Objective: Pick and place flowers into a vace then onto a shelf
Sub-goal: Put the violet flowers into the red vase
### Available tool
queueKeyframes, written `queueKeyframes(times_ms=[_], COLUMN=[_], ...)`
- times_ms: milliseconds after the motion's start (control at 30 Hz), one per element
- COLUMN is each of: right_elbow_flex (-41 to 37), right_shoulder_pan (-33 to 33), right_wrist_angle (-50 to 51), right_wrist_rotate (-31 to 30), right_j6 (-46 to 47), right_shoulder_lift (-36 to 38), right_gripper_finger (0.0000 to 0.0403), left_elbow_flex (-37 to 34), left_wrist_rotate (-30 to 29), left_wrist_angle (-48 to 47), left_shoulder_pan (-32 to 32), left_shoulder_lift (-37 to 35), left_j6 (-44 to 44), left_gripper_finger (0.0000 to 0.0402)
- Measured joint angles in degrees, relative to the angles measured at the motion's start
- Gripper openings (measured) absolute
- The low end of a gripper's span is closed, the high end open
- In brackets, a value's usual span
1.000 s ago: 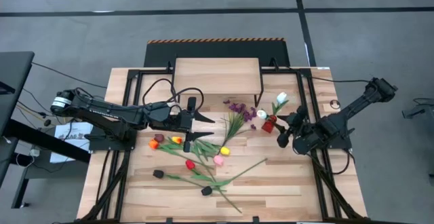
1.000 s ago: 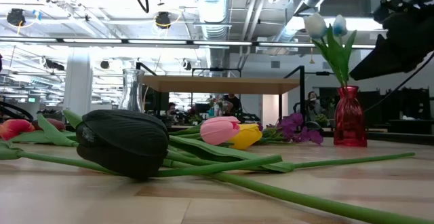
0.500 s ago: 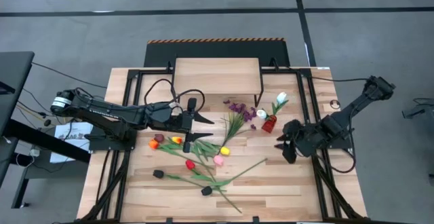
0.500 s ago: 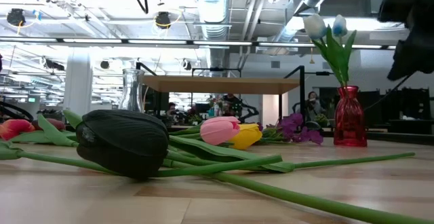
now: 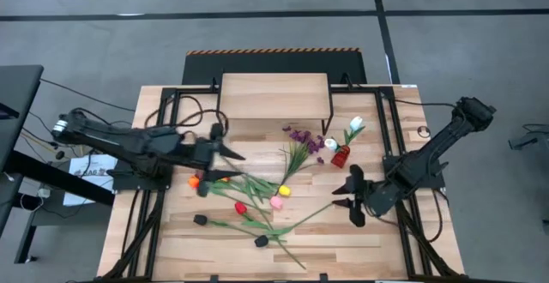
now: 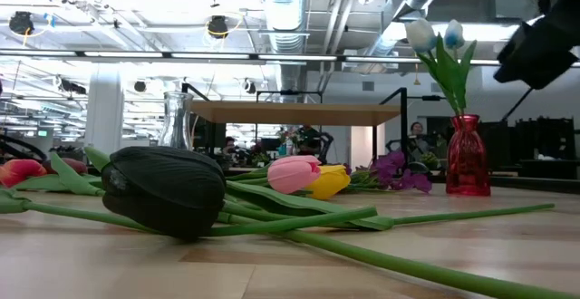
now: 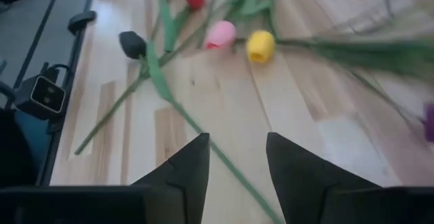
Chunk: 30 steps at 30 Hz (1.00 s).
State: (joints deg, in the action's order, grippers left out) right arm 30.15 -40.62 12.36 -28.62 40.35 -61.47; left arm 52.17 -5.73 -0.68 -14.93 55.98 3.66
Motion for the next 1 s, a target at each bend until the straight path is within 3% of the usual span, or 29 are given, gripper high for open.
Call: queueKeyframes(times_ms=[300,533,767,1000], right_elbow_flex=[0.0,0.0,2.35,8.44], right_shoulder_pan=[1.76,3.88,7.02,9.63], right_wrist_angle=[-14.22,-19.62,-22.68,-16.92], right_wrist_rotate=[0.24,0.15,0.09,0.22], right_j6=[-13.12,-18.0,-23.81,-25.42], right_shoulder_lift=[-8.26,-9.13,-9.13,-9.13], right_gripper_finger=[0.0132,0.0132,0.0132,0.0132], left_elbow_flex=[-0.03,-2.42,-9.89,-20.29], left_wrist_rotate=[-13.91,-32.81,-39.49,-41.99], left_wrist_angle=[-6.11,3.78,14.73,24.53], left_shoulder_pan=[-11.32,-24.03,-30.03,-30.79], left_shoulder_lift=[-1.99,-3.29,-6.92,-14.96], left_j6=[-4.94,1.86,7.97,10.41], left_gripper_finger=[0.0171,0.0171,0.0171,0.0171])
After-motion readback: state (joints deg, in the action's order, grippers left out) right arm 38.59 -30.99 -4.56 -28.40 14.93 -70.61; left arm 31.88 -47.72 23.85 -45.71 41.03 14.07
